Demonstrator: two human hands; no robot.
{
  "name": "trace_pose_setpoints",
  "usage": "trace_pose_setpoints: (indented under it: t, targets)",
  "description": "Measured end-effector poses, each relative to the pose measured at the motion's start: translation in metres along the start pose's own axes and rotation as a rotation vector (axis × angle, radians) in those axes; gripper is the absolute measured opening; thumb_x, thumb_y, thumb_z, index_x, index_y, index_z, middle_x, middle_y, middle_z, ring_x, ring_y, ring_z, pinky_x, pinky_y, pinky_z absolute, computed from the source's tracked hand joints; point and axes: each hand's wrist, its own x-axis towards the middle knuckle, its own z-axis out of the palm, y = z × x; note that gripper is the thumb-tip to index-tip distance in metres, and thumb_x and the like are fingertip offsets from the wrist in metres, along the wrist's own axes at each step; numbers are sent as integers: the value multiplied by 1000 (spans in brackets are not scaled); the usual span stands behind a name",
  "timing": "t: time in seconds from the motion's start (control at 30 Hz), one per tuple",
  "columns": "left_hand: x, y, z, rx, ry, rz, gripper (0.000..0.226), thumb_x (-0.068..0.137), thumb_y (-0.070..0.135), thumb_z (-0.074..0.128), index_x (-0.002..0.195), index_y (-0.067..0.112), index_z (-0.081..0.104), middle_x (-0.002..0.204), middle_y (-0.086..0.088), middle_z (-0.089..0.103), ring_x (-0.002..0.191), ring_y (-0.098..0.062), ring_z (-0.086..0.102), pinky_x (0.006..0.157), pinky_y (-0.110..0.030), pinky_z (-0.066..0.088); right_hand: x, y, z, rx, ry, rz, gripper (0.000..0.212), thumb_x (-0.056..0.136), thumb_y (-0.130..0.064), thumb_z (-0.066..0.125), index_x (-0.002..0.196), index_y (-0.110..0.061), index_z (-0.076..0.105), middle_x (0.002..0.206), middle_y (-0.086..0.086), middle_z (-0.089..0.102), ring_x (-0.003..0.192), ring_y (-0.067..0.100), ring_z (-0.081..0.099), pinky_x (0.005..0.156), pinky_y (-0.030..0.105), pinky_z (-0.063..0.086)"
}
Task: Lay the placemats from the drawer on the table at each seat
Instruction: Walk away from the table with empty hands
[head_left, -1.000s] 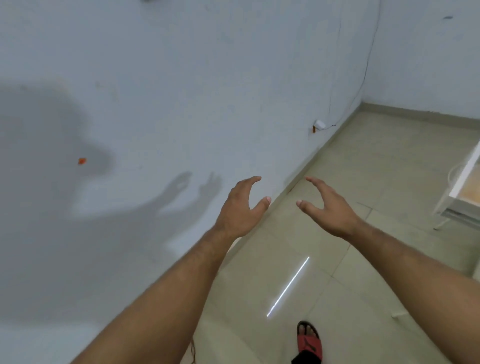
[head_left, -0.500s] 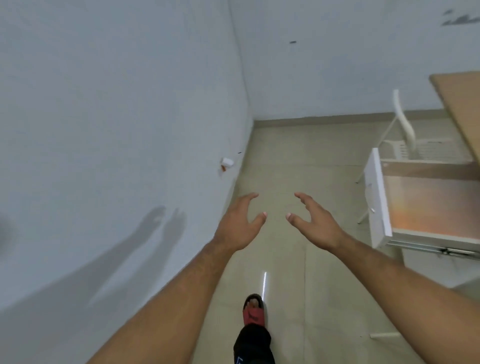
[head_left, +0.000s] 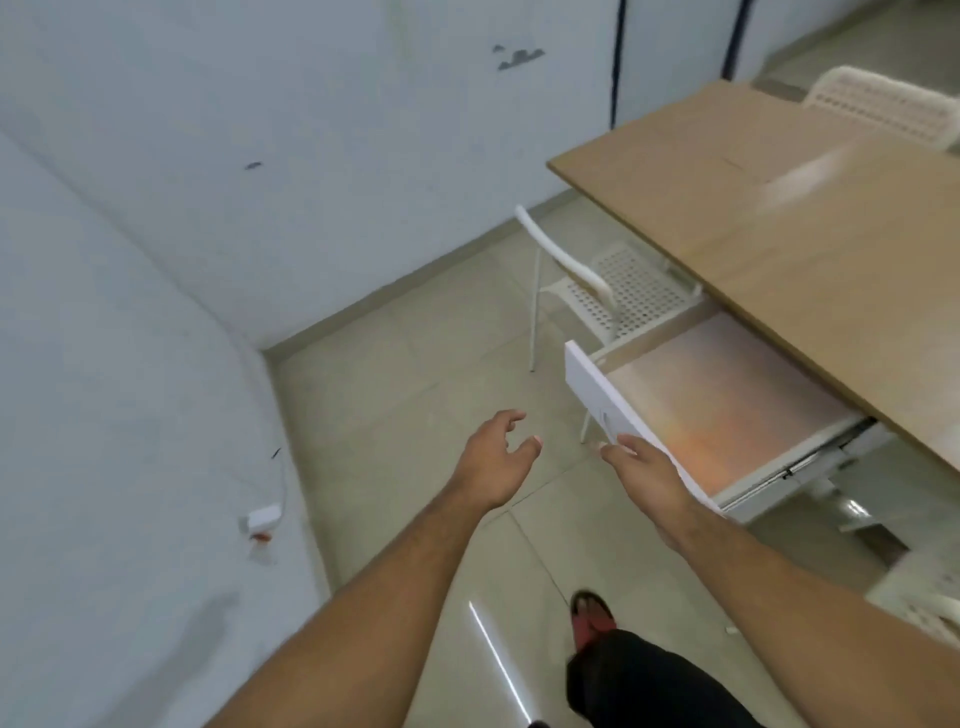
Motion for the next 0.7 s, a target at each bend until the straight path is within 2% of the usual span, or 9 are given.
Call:
trace_pose_setpoints:
  t: [0.13,0.2,0.27,0.4,0.43,0.47,0.5,0.53,0.7]
  targets:
    - [76,23,12,-96,-168,-131,46,94,39,60,138,26,53,135,0,56,118,-18,57,96,-31,43,54,4,-3,185,69,174,64,78,-49,64,132,-16,60,116,-1,57,111,24,58,99,40,49]
    - [105,33,20,-163,-235,-236,44,94,39,58,134,23,55,133,-1,58,112,-19,61,94,-35,43,75,0,-5,266,103,263,42,84,-44,65,112,-12,65,97,2,55,89,23,56,83,38,49]
    - [126,44,26,-247,-322,-362,44,96,40,53,135,18,53,130,-2,60,108,-18,63,92,-37,41,90,-2,-7,357,139,357,25,90,-40,63,93,-16,58,86,4,49,80,23,48,79,38,48]
    - [163,55,39,-448,-442,-526,58,100,42,49,150,14,38,143,-15,52,116,-26,60,111,-45,33,105,-8,-2,574,197,525,29,94,-36,57,101,-8,55,74,14,50,71,29,51,76,37,49]
    - [171,57,42,-486,-462,-558,61,100,42,48,152,13,34,146,-18,49,119,-29,59,113,-46,30,108,-7,0,650,216,562,39,96,-35,55,112,0,58,88,30,61,85,41,60,85,41,52]
    - [179,60,47,-505,-482,-586,64,101,43,48,154,13,31,148,-20,47,123,-31,57,115,-47,28,110,-8,3,720,233,607,52,98,-35,53,127,7,54,117,43,57,112,54,57,102,49,49]
    - [188,62,52,-513,-505,-613,66,101,44,47,155,13,27,149,-21,44,127,-32,55,116,-47,27,111,-9,7,796,260,644,59,99,-36,51,138,8,44,138,42,41,130,56,42,112,55,37]
    - [197,64,57,-520,-524,-640,68,101,45,48,156,13,24,151,-22,42,130,-34,53,117,-47,26,113,-10,10,876,297,672,63,100,-38,49,144,5,38,145,41,32,135,55,35,115,57,30]
    - [233,77,74,-544,-646,-693,68,102,45,46,156,10,24,149,-25,44,134,-35,50,122,-47,19,130,-21,18,1272,585,697,63,101,-45,47,145,-2,38,141,26,47,123,38,53,109,49,42]
